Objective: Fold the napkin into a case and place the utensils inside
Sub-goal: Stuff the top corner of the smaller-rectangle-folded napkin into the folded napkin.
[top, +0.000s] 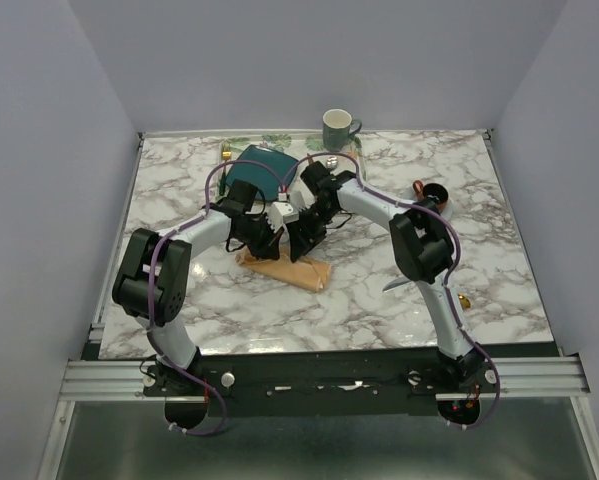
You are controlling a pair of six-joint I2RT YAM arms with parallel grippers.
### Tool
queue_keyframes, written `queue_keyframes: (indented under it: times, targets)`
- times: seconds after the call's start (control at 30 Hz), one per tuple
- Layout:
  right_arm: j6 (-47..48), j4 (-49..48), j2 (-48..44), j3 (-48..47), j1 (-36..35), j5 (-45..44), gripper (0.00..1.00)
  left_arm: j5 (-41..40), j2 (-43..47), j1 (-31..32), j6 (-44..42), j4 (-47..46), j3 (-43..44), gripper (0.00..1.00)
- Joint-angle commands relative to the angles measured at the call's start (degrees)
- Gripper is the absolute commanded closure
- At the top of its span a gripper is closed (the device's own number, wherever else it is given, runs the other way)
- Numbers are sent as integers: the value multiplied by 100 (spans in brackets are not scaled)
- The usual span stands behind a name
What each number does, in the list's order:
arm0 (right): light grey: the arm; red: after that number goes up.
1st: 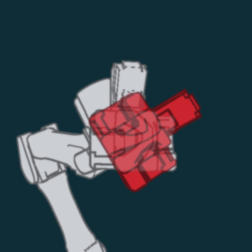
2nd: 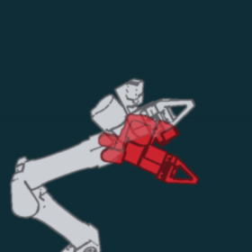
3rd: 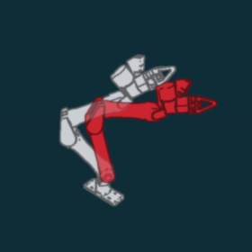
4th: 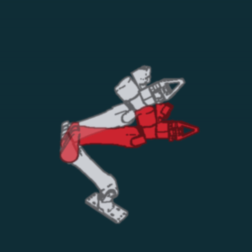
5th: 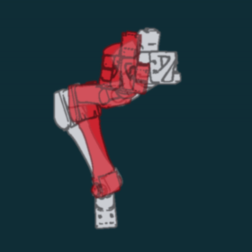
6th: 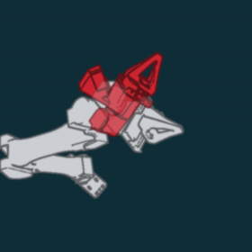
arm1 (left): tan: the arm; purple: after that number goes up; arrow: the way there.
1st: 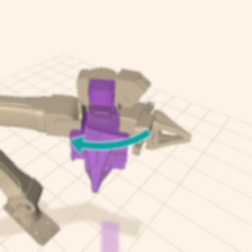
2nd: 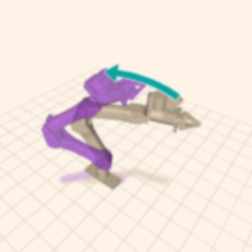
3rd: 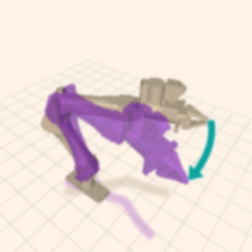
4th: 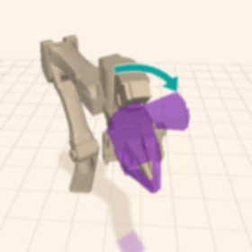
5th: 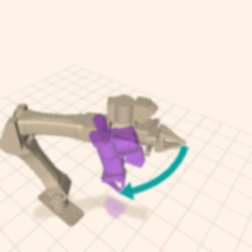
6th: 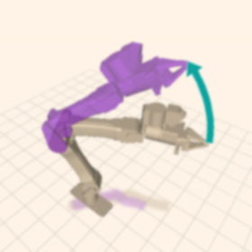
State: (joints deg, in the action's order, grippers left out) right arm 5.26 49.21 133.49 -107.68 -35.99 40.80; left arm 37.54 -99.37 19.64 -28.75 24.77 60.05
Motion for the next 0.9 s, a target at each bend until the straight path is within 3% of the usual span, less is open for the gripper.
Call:
queue_keyframes:
  times: [0.0,0.67,0.77,0.87]
  targets:
    - [212,89,-16,106,22,122,44,34,182,31,115,-175,-2,100]
    - [265,9,107,-34,22,306,51,-141,-29,181,353,-175,305,100]
    - [283,-8,124,-25,22,289,57,-168,-91,189,397,-140,367,100]
    - [300,-17,177,-43,22,227,75,-186,-135,189,423,-122,411,100]
